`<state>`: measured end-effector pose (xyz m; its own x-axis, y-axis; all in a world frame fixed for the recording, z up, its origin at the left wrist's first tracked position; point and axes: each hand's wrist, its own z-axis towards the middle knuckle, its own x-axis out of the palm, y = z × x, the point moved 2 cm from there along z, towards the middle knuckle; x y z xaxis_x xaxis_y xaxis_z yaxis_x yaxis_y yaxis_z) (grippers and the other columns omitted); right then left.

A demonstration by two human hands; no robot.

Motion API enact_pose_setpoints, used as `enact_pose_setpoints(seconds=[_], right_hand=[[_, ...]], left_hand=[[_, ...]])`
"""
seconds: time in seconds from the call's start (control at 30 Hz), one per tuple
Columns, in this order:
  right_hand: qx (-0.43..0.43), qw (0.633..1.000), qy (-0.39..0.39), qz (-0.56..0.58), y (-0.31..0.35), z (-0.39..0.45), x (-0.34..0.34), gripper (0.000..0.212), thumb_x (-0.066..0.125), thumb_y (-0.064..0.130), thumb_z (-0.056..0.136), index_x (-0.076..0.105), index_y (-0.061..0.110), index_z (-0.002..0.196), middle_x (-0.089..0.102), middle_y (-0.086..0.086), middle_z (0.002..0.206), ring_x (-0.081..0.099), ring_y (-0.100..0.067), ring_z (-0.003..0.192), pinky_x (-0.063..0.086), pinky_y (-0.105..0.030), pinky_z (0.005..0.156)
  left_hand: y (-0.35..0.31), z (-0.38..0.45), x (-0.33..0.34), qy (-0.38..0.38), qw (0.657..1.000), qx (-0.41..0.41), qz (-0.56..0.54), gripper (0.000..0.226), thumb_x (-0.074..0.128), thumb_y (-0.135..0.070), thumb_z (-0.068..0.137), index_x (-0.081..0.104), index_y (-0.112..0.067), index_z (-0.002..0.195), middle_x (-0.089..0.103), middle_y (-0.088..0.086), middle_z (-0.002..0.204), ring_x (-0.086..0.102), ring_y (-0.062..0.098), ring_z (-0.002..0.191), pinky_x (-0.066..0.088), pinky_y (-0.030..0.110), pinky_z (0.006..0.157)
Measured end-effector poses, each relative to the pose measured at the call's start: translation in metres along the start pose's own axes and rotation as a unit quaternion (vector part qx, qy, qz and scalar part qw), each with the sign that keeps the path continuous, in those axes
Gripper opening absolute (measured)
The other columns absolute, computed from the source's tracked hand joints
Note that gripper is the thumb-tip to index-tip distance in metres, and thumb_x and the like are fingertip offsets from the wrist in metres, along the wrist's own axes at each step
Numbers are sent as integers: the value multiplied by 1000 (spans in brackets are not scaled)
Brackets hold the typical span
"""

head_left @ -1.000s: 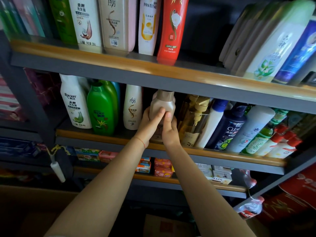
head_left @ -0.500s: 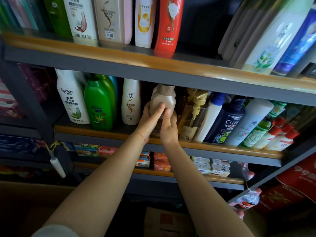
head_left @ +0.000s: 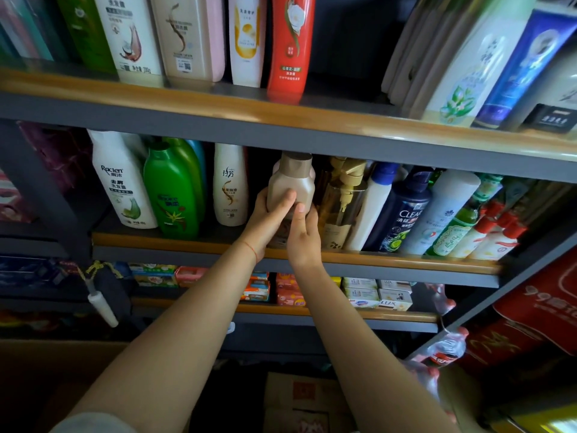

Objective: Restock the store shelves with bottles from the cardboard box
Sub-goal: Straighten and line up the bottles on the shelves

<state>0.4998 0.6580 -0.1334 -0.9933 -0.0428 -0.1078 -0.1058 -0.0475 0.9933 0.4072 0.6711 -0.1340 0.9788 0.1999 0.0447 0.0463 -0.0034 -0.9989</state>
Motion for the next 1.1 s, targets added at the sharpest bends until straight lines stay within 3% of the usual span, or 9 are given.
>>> enact_pose_setpoints(seconds=[0.1, 0.13, 0.27, 0.4, 0.6, 0.67, 0.8, 0.9, 1.1], right_hand=[[4, 1000, 9, -23, -1, -3, -5, 23, 35, 39, 105, 39, 30, 126, 53, 15, 108, 52, 4, 97, 38, -5, 73], [4, 999, 10, -32, -3, -3, -7, 18, 36, 37, 105, 39, 31, 123, 55, 14, 108, 54, 2, 97, 39, -6, 74], [-17, 995, -14, -98, -12, -9, -7, 36, 43, 22, 101, 41, 18, 137, 58, -3, 127, 57, -17, 115, 52, -29, 92], [-67, 985, -66, -143, -12, -24, -11, 48, 45, 9, 98, 39, 14, 145, 44, 0, 134, 50, -9, 109, 39, 1, 74], [-64, 989, -79, -108, -18, -26, -23, 50, 48, 5, 96, 41, 14, 145, 43, 2, 133, 48, -7, 115, 35, 3, 79], [-71, 988, -86, -107, -17, -24, -26, 46, 49, 4, 96, 44, 12, 141, 45, 2, 130, 48, -7, 114, 36, 5, 78], [-64, 989, -80, -106, -20, -20, -29, 34, 50, 5, 94, 50, 15, 127, 54, 1, 122, 53, -8, 106, 39, -3, 76], [-63, 991, -70, -99, -24, -17, -30, 28, 50, 5, 93, 52, 17, 118, 59, 1, 113, 55, -6, 97, 42, -10, 75], [-78, 990, -52, -108, -28, -13, -24, 19, 51, 3, 90, 53, 16, 105, 59, 0, 102, 56, -12, 92, 50, -25, 76]], left_hand=[[2, 2, 3, 8, 1000, -9, -24, 86, 55, -69, 74, 33, -32, 148, 52, -6, 135, 51, 14, 122, 43, 33, 97], [2, 3, 4, 9, 999, -11, -29, 86, 55, -69, 73, 33, -32, 148, 53, -6, 134, 52, 13, 120, 44, 32, 97], [4, 6, 6, 5, 999, -14, -31, 83, 55, -69, 75, 33, -34, 147, 56, -10, 126, 55, 7, 114, 47, 25, 86], [7, 8, 8, -5, 999, -17, -33, 65, 53, -59, 90, 32, -35, 147, 56, -13, 120, 56, 3, 107, 48, 19, 74], [10, 9, 13, -14, 999, -12, -29, 95, 65, -79, 71, 31, -36, 148, 56, -9, 127, 56, 11, 113, 48, 26, 80], [11, 13, 11, -15, 999, -21, -22, 99, 66, -77, 64, 32, -35, 148, 56, -10, 126, 54, 11, 116, 46, 27, 83], [9, 22, 6, 26, 999, -25, 0, 107, 80, -59, 60, 29, -32, 150, 55, -9, 128, 53, 10, 118, 44, 29, 93], [12, 26, 5, 49, 998, -24, 2, 103, 84, -37, 62, 31, -29, 149, 58, -6, 126, 55, 10, 116, 45, 26, 90], [13, 31, 2, 83, 996, -20, -10, 102, 87, -41, 48, 40, -30, 139, 60, 0, 127, 56, 16, 121, 47, 33, 100]])
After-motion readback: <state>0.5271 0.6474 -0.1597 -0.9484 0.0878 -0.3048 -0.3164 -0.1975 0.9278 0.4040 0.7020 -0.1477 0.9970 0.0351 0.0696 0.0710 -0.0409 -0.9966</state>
